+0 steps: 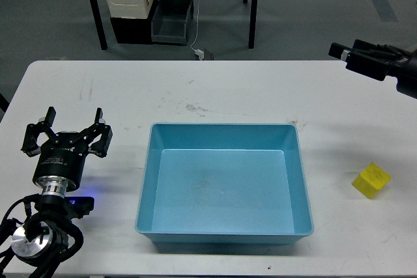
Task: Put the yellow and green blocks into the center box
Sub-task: 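Move the right gripper down toward the yellow cube beside the tub, then close the right gripper on the yellow cube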
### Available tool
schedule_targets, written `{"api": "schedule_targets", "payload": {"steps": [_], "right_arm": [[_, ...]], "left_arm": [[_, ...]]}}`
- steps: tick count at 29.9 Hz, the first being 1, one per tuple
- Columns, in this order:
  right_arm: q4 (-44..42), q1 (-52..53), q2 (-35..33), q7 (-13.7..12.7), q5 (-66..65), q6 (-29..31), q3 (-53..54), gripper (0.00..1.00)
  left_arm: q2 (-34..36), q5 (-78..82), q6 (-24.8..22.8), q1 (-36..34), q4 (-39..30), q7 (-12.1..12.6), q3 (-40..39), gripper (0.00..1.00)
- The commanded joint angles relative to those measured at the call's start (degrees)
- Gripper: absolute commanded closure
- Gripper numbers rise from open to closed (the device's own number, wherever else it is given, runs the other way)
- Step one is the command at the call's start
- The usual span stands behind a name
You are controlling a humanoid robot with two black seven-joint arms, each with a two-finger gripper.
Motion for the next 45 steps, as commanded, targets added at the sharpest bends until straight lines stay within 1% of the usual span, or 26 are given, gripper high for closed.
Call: {"api": "schedule_targets", "payload": {"steps": [1, 6, 9, 13, 20, 30, 36, 45], "right_arm": [[0.14, 7.67, -7.17, 0.65, -4.15, 0.04, -12.43, 0.01], [0.14, 14.36, -9.46, 0.65, -13.46, 0.56, -26.50, 0.01], [0.49, 15.07, -10.87, 0.65, -18.65, 2.75, -30.99, 0.01], [1.90, 14.98, -10.87, 0.65, -23.41, 9.07, -33.64, 0.01], [2.69, 14.98, -9.30, 0.65, -27.02, 18.37, -33.99, 0.01], [2.69, 15.51, -3.76, 0.65, -29.04, 18.37, -35.13, 0.01], [2.69, 16.57, -3.49, 0.65, -29.04, 18.37, -40.93, 0.01], [2.07, 16.57, -3.49, 0.65, -28.95, 18.37, -41.20, 0.01]], "left_arm": [[0.00, 0.04, -0.01, 0.09, 0.00, -0.09, -0.09, 0.00], [-0.18, 0.04, -0.10, 0.18, 0.08, -0.09, 0.00, 0.00], [-0.44, 0.04, -0.10, 0.18, 0.17, -0.09, 0.00, 0.00], [-0.71, -0.05, -0.28, 0.27, 0.70, -0.09, 0.00, 0.00], [-1.50, 0.04, -0.37, 0.27, 0.87, -0.09, 0.00, 0.00], [-1.50, 0.04, -0.54, 0.35, 1.05, -0.18, -0.09, 0.00], [-1.50, 0.04, -0.54, 0.44, 1.14, -0.18, -0.09, 0.00], [-1.59, 0.04, -0.54, 0.44, 1.23, -0.17, 0.00, 0.00]]}}
